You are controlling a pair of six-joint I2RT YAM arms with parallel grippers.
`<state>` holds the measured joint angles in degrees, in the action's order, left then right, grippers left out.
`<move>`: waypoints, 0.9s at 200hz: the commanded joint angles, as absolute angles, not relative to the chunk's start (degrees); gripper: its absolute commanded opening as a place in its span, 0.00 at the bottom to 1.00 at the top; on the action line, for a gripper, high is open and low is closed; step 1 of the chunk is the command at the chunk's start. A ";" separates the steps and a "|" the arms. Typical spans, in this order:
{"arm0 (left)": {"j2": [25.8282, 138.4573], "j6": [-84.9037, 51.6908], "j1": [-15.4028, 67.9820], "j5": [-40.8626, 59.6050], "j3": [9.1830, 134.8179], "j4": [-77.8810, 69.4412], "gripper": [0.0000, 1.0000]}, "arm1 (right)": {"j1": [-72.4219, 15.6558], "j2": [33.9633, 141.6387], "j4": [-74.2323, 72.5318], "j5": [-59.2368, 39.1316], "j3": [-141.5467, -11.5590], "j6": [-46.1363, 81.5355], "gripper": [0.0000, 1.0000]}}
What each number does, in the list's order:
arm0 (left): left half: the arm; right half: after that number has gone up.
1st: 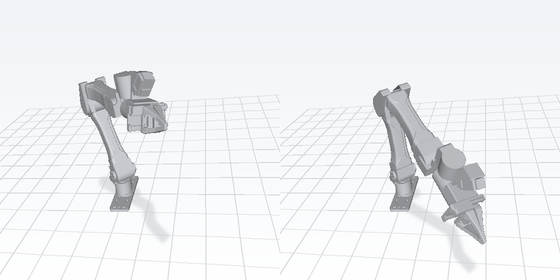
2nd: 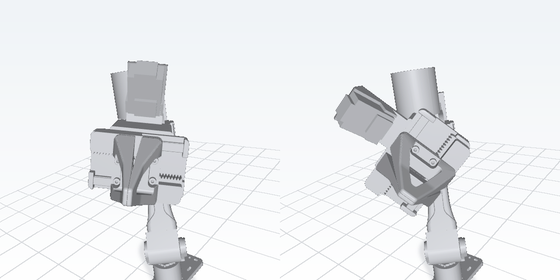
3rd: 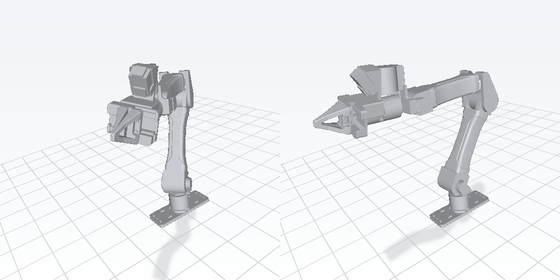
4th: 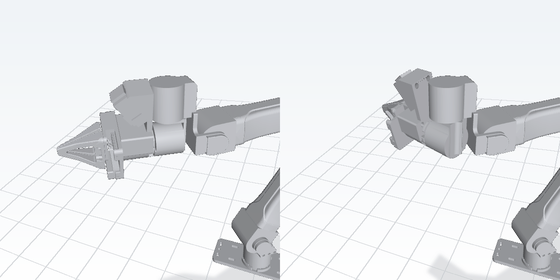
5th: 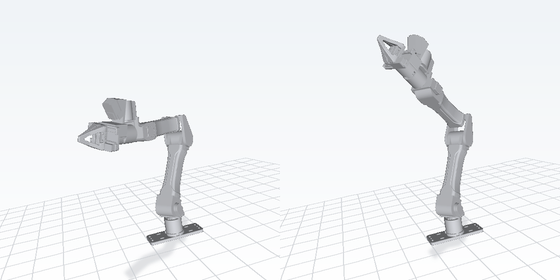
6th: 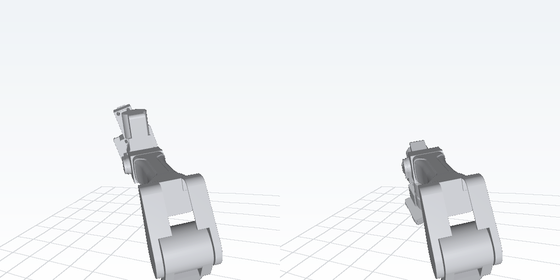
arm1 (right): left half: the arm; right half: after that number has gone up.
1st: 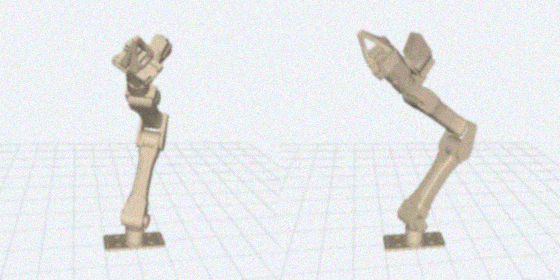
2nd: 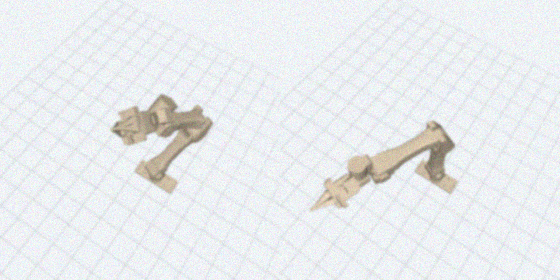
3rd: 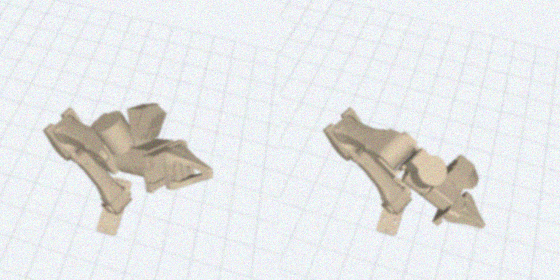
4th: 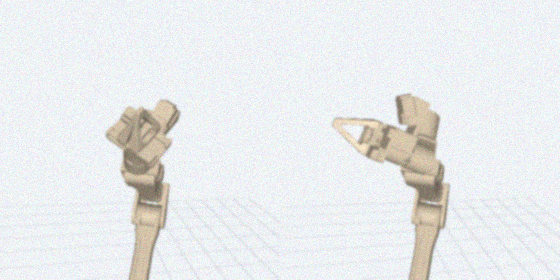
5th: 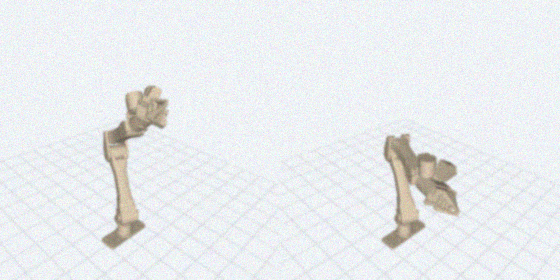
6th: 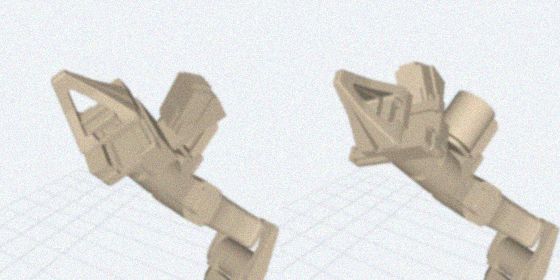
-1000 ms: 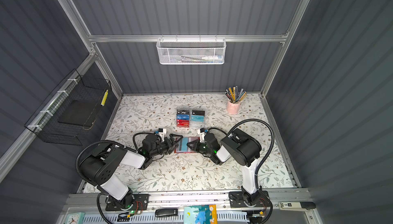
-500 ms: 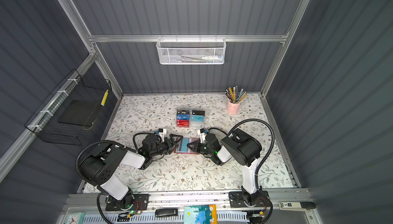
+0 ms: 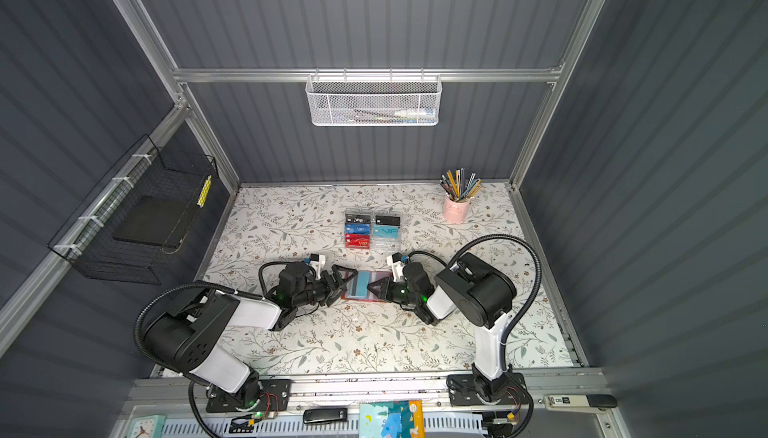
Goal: Take the credit cards out of the card holder
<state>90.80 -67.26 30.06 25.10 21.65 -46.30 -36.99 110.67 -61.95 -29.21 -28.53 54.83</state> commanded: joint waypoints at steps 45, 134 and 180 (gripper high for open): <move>82.47 -62.14 30.54 24.76 26.52 -25.93 1.00 | -36.68 104.06 -52.03 -27.25 -27.16 50.52 0.36; 85.27 -61.12 30.59 26.72 34.77 -23.77 1.00 | -35.65 103.74 -54.48 -31.05 -27.92 51.21 0.73; 90.23 -62.82 30.59 27.85 36.48 -27.65 1.00 | -35.57 105.75 -64.25 -33.26 -25.62 51.83 0.85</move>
<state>87.61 -62.54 30.35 26.20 35.18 -25.67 -35.77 104.14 -57.76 -31.27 -27.14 51.64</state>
